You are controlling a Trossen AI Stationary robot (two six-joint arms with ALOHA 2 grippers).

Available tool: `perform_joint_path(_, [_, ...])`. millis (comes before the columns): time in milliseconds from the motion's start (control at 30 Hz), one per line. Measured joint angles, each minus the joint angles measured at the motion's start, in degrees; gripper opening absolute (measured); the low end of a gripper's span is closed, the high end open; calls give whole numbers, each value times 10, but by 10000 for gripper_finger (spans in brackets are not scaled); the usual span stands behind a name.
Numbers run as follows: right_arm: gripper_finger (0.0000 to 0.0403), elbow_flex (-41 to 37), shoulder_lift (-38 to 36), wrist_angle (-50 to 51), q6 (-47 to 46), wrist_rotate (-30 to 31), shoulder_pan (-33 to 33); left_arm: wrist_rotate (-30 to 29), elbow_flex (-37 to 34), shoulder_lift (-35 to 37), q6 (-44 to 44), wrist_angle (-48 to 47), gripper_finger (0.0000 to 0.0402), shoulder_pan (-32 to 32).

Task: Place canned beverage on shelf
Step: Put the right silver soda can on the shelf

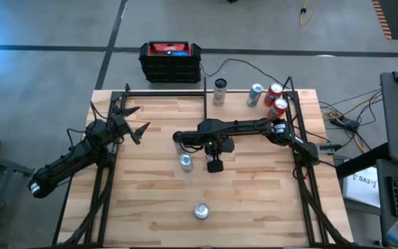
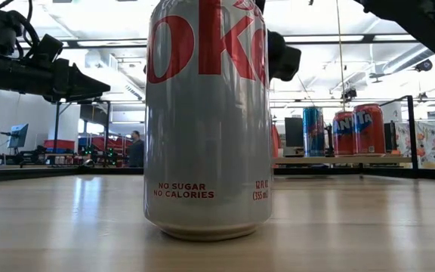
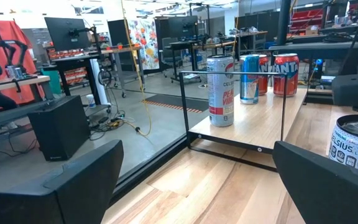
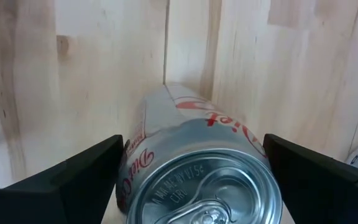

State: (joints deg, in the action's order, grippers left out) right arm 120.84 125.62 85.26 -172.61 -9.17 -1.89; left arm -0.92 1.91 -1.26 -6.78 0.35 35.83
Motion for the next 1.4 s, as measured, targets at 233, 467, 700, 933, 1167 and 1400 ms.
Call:
perform_joint_path(233, [371, 0, -7, 23, 104, 72, 0, 0, 0, 0, 0, 0, 398, 0])
perform_joint_path(467, [371, 0, -18, 31, 279, 117, 0, 0, 0, 0, 0, 0, 398, 0])
perform_joint_path(700, [371, 0, -32, 22, 420, 122, 7, 0, 0, 0, 0, 0, 398, 0])
perform_joint_path(933, [371, 6, -43, 12, 632, 176, 10, 0, 0, 0, 0, 0, 398, 0])
perform_joint_path(1167, [371, 8, -43, -7, 787, 212, 32, 0, 0, 0, 0, 0, 398, 0])
perform_joint_path(1400, [371, 8, -43, -5, 815, 261, 68, 0, 0, 0, 0, 0, 398, 0])
